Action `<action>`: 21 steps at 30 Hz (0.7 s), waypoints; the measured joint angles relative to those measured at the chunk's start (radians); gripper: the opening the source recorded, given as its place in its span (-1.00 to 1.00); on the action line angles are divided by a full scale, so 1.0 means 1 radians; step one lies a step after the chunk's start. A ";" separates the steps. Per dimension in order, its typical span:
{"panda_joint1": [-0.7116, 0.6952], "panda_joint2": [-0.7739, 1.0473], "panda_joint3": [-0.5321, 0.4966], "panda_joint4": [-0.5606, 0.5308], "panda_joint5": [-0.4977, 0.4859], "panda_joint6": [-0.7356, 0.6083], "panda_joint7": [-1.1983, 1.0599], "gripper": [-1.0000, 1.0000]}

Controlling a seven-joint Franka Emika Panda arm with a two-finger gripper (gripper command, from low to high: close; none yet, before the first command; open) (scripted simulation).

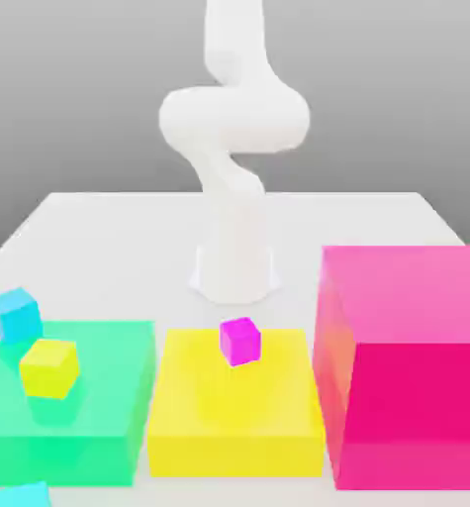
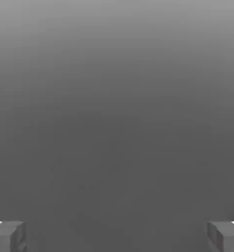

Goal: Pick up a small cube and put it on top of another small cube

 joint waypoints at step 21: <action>0.060 0.765 -0.292 0.124 0.339 0.085 -0.585 0.00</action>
